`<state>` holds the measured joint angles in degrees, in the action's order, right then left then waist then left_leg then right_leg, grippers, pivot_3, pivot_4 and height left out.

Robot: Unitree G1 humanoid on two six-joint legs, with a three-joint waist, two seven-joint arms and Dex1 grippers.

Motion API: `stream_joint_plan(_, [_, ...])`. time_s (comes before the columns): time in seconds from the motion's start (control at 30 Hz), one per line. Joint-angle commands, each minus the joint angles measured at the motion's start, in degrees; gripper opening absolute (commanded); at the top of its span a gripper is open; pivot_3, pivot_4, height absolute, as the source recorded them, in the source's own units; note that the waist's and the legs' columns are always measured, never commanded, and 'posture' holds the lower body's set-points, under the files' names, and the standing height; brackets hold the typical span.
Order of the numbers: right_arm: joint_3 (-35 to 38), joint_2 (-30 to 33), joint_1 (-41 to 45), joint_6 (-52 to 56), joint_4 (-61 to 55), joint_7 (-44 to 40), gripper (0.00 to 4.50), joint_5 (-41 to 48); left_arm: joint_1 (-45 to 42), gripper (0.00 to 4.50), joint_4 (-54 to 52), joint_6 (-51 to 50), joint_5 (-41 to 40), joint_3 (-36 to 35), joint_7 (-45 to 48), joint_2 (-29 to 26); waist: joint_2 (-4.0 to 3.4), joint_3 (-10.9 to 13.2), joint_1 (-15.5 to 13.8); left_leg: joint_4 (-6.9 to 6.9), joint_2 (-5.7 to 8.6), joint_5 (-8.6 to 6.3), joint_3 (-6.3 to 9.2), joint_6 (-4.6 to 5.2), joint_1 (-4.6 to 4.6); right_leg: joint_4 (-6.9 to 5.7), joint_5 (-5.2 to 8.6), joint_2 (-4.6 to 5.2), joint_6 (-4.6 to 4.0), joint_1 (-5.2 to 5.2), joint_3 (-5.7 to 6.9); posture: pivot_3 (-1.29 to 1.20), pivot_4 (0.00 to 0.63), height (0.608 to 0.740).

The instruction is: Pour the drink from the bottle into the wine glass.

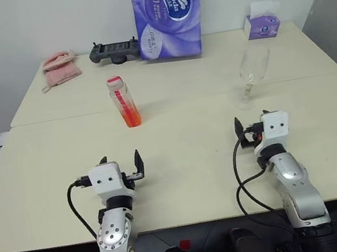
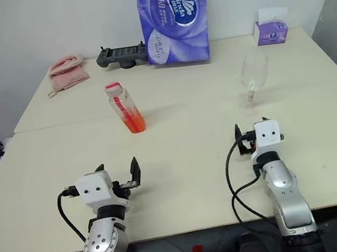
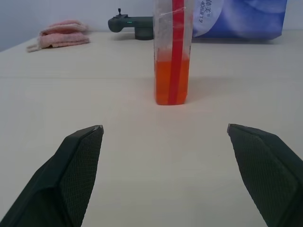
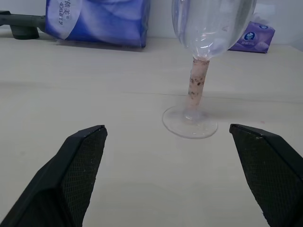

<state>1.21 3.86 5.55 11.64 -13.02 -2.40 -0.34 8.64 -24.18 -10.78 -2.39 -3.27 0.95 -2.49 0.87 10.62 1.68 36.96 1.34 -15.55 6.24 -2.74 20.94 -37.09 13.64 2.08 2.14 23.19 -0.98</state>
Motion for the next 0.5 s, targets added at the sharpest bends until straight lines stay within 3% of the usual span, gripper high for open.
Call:
stream_joint_plan(0.03, [0.54, 0.26, -0.47, -1.54, -2.63, -0.83, 4.50, 1.29, 0.21, 4.46, -2.64, 0.02, 2.22, 1.00, -0.07, -1.19, 0.00, 0.00, 0.00, 0.00, -0.01, 0.00, 0.00, 0.00, 0.00, 0.00, 0.00, -0.01, 0.00, 0.00, 0.01, 0.00, 0.150, 0.740])
stream_joint_plan(0.5, [-1.54, 0.79, 0.63, -1.75, -1.61, -5.38, 4.50, 3.61, -1.96, 4.46, -0.59, 0.45, 0.26, 0.61, -0.70, 0.42, 0.00, 0.00, 0.00, 0.00, 0.01, 0.00, -0.02, 0.00, 0.01, 0.02, 0.00, 0.00, 0.00, 0.00, -0.02, 0.00, 0.150, 0.740])
